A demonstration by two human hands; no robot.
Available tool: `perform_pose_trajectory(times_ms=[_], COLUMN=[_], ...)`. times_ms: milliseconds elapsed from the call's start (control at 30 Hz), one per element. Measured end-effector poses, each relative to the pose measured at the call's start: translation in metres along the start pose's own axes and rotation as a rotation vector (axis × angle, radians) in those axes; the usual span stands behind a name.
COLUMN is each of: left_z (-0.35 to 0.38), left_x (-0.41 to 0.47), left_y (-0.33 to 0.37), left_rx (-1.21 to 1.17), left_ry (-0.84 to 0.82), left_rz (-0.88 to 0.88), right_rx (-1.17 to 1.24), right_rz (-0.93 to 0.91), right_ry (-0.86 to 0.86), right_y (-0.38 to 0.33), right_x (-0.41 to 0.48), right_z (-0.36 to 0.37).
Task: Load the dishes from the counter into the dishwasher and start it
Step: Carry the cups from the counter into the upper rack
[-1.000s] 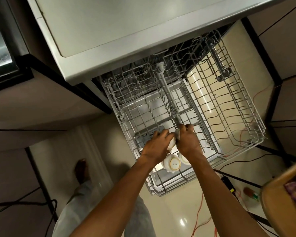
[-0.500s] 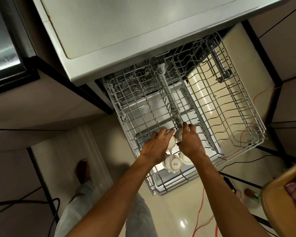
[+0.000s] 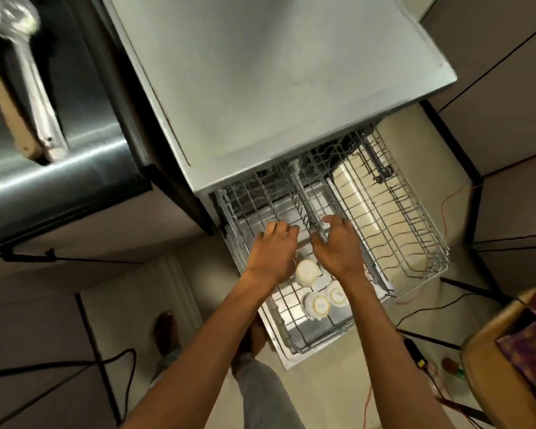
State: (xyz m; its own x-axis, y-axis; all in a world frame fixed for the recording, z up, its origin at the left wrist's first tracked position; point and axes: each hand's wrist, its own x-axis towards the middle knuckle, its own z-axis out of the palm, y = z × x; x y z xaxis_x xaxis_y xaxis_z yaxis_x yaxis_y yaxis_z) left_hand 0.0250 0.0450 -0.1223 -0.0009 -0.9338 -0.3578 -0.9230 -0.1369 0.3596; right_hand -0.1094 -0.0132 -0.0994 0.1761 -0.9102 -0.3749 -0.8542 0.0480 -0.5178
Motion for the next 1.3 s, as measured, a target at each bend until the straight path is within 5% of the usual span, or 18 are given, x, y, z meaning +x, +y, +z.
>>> perform_pose_trajectory(times_ms=[267, 800, 1000, 1300], left_z=[-0.163, -0.271, -0.317, -0.313], left_x=[-0.115, -0.268, -0.246, -0.192], left_y=[-0.068, -0.421, -0.503, -0.552], left_rx=[-0.265, -0.556, -0.33, -0.115], left_ry=[0.313, 0.598, 0.717, 0.568], left_rz=[-0.122, -0.446, -0.583, -0.585], right_rx=[0.279, 0.161, 0.047, 0.062], right_rz=[-0.132, -0.373, -0.454, -0.453], right_ry=[-0.015, -0.204, -0.292, -0.268], right_y=[-0.167, -0.502, -0.572, -0.591], right_x=[-0.072, -0.1, -0.099, -0.081], right_z=[-0.02, 0.131, 0.175, 0.193])
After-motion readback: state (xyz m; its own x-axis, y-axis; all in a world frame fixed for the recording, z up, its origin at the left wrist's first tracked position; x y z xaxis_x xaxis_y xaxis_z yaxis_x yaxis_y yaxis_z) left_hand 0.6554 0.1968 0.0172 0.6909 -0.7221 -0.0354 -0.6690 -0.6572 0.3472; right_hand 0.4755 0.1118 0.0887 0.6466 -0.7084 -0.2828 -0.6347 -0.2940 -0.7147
